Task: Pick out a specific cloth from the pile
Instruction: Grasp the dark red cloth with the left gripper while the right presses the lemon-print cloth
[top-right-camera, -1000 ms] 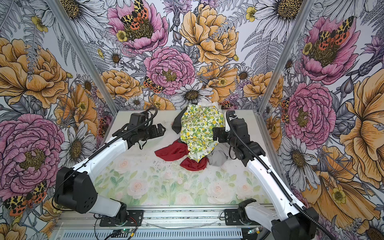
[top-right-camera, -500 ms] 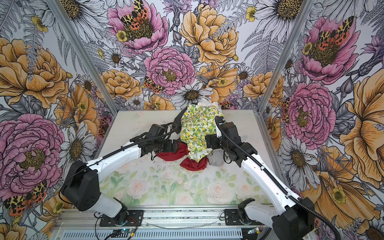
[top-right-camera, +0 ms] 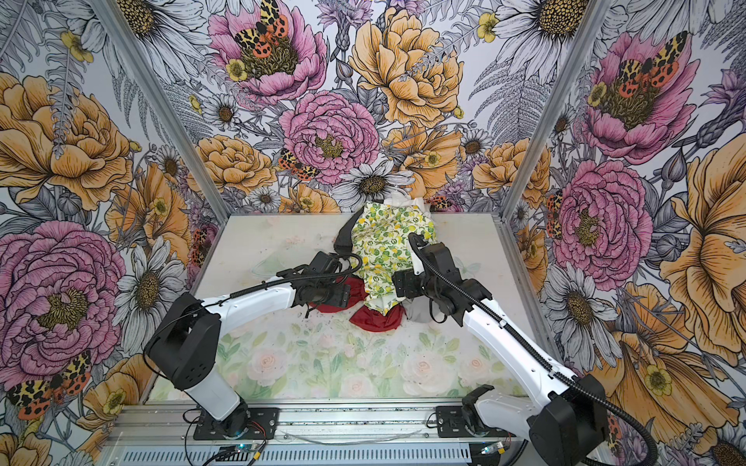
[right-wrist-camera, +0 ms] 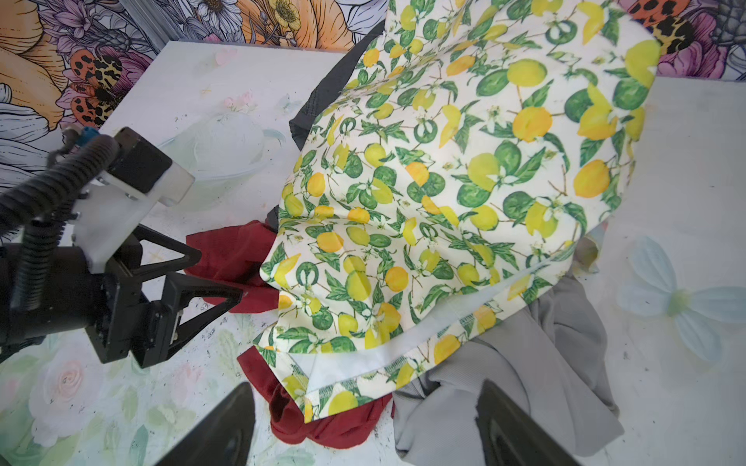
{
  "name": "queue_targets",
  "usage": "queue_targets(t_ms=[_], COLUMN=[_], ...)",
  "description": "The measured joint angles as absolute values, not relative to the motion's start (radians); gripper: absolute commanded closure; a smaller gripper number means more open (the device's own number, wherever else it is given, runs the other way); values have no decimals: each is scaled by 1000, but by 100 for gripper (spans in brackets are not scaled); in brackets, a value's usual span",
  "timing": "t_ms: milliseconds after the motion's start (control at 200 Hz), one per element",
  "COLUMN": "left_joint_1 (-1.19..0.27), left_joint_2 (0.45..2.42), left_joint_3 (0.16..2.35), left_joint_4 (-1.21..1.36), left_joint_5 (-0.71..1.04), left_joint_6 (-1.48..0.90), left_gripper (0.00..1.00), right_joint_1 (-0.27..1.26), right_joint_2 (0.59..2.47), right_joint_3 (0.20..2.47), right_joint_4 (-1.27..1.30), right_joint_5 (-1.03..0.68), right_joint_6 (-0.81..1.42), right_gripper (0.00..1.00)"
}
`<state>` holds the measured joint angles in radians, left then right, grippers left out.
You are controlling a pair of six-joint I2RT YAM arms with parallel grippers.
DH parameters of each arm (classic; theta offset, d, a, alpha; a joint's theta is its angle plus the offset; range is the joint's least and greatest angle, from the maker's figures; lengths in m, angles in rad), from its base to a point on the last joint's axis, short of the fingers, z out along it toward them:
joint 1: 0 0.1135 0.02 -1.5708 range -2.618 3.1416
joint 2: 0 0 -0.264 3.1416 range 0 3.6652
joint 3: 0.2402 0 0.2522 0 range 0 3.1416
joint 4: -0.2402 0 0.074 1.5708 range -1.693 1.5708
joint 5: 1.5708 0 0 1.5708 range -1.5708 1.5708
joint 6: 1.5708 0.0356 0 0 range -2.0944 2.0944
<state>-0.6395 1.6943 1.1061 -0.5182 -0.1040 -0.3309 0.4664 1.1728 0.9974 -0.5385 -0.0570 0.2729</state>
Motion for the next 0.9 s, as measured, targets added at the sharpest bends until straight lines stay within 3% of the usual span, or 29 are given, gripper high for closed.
queue_targets(t_ms=[530,901], left_joint_1=[-640,-638], left_joint_2=[1831,1877], left_joint_3=[1121,1134], left_joint_4=[-460,-415], left_joint_5=[-142,-157], left_joint_6=[-310,-300], left_gripper=[20,52], right_joint_1=[466,466], right_joint_2=[1171,1166], right_joint_3=[997,997], right_joint_4=[-533,-530], right_joint_5=[-15,18], right_joint_6=[281,281], right_gripper=[14,15])
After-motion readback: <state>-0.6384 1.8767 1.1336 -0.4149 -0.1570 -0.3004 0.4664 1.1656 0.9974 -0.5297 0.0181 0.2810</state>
